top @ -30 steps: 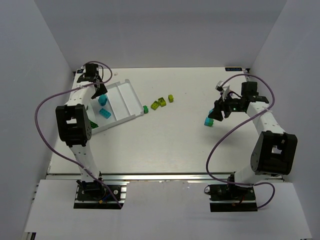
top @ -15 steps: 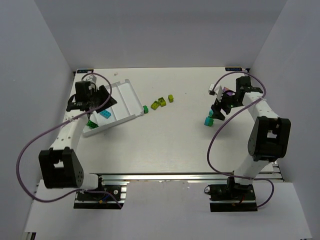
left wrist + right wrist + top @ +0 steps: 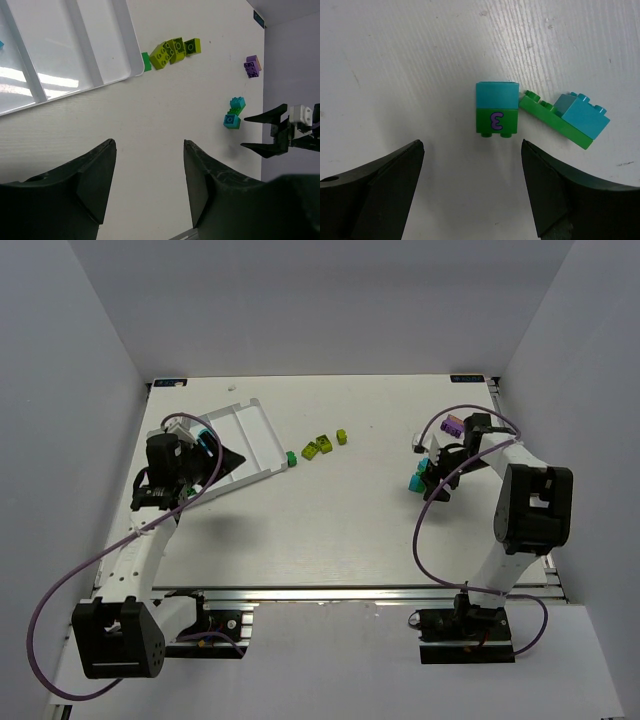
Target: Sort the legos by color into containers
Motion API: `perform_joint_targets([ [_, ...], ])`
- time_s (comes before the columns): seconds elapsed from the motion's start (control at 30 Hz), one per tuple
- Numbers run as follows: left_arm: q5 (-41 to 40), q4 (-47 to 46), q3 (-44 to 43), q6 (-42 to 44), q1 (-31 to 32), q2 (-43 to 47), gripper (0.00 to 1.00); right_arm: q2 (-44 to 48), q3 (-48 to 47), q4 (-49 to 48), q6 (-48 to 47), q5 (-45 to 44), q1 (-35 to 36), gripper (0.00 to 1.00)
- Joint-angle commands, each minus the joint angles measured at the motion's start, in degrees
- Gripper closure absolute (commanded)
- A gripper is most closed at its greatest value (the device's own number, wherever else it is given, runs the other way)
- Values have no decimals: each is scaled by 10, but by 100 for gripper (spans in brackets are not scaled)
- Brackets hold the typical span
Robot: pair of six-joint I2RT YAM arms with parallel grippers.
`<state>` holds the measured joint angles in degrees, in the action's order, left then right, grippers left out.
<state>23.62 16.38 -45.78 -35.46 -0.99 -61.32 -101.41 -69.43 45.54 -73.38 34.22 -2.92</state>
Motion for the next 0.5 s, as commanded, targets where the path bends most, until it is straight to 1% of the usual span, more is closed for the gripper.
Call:
perform_joint_targets([
  [0.0, 9, -17, -1, -14, 1, 20, 34, -14, 10, -52, 26, -11, -2, 17],
  [0.07, 7, -14, -4, -13, 1, 22, 34, -22, 11, -83, 46, -13, -1, 17],
  [0.2, 9, -23, 3, -23, 0, 24, 34, -46, -5, -88, 51, -9, 1, 18],
  [0.47, 17, -43, 14, -45, 0, 30, 33, -69, -6, -115, 44, 6, 13, 22],
])
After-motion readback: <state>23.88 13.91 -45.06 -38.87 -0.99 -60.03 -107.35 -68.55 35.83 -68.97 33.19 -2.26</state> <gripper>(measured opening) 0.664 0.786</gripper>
